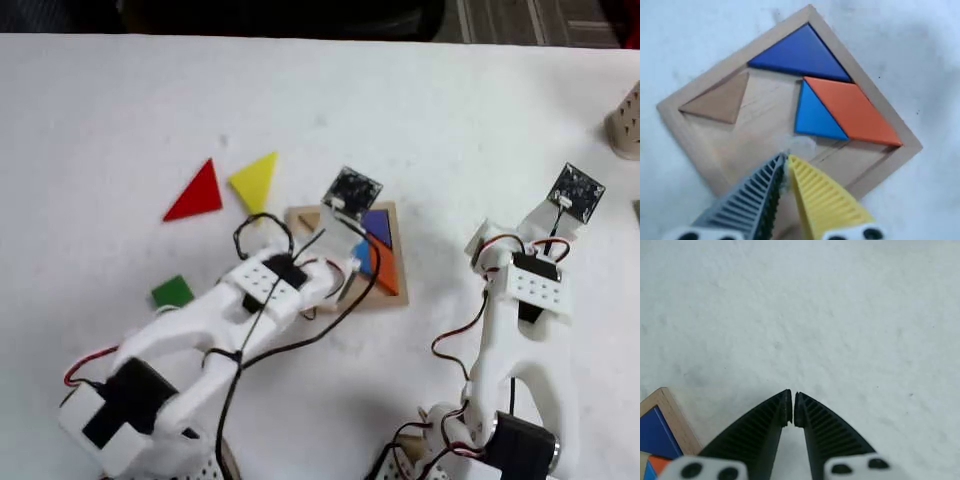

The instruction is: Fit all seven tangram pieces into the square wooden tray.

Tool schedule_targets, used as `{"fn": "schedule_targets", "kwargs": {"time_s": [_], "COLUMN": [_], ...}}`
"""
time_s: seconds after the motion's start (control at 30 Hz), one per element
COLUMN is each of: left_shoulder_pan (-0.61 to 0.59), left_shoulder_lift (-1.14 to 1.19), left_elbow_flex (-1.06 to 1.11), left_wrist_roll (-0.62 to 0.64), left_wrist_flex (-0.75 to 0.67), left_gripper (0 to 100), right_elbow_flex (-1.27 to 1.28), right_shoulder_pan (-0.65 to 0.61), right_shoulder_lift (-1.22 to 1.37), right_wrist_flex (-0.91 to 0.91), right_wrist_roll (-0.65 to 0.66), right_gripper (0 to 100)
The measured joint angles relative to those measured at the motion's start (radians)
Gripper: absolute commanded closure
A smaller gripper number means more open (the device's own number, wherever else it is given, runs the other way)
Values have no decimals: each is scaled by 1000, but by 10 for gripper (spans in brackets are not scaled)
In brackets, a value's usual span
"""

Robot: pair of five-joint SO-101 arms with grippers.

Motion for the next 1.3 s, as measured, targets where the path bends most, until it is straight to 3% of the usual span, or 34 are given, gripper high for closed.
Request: {"fn": "schedule_targets", "kwargs": {"time_s": [0.27, 0.5, 1.3], "left_shoulder_pan": [26, 71, 69], "left_shoulder_lift": [12, 178, 192], "left_elbow_flex": [0, -87, -103], "left_wrist_roll": [2, 0, 0], "left_wrist_flex": [11, 11, -57], "left_gripper": [979, 979, 979], "right_elbow_flex": [0, 0, 0], "right_shoulder_pan": [0, 0, 0], "right_shoulder_lift": [0, 0, 0], "right_wrist_flex": [0, 0, 0], "right_wrist_roll": [0, 0, 0], "right_gripper": [978, 978, 978]}}
